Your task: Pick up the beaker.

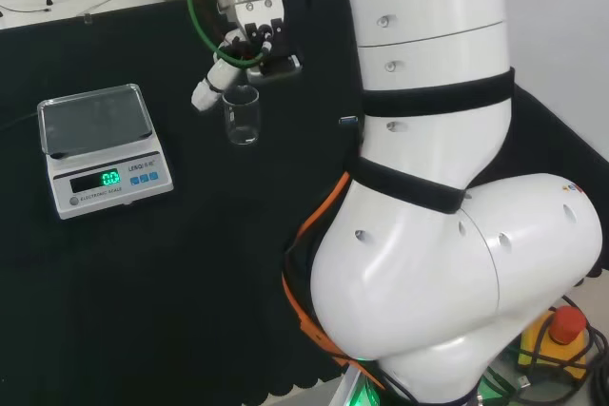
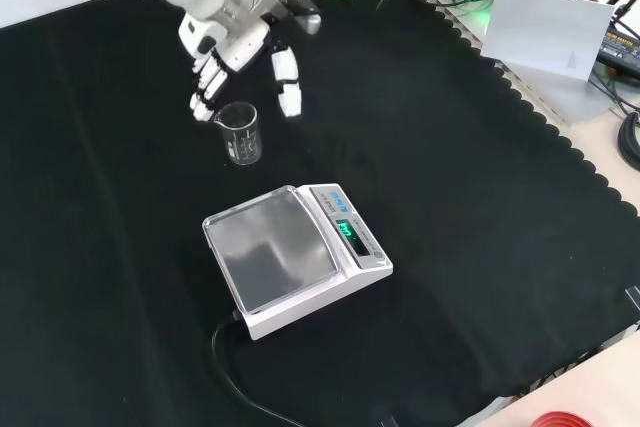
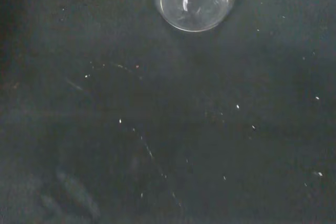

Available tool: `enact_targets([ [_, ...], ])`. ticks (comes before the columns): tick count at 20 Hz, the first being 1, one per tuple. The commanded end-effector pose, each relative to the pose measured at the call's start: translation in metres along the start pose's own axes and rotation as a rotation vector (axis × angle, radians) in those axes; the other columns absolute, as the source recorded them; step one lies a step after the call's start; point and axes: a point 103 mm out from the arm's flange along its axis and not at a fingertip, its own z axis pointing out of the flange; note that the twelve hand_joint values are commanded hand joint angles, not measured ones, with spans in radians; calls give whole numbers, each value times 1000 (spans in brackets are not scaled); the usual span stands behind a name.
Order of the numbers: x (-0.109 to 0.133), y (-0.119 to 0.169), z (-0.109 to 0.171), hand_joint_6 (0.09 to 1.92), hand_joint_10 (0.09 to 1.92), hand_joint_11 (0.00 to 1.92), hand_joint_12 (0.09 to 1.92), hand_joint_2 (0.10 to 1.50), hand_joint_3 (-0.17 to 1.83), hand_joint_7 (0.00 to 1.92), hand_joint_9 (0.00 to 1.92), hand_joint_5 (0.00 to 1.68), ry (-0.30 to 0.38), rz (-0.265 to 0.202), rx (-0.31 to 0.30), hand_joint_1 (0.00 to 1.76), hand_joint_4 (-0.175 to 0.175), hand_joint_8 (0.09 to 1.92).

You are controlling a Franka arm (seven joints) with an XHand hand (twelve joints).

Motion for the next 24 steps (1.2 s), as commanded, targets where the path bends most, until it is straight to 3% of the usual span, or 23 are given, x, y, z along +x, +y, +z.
enact_targets([
  [1, 0, 31, 9, 87, 876, 0, 1540, 600, 37, 0, 156, 0, -45, 11, 34, 444, 94, 191],
  [9, -24, 37, 31, 87, 876, 0, 1533, 601, 34, 0, 144, 0, -58, 53, 78, 448, 96, 164],
  [15, -30, 39, 44, 87, 888, 19, 1559, 625, 33, 0, 163, 0, -14, 78, 70, 506, 102, 232],
  [20, -15, 44, 48, 87, 863, 212, 1509, 661, 32, 15, 320, 4, 14, 74, 21, 615, 105, 526],
  [24, 2, 45, 49, 87, 817, 421, 1426, 682, 41, 166, 518, 124, 35, 88, -74, 708, 100, 699],
])
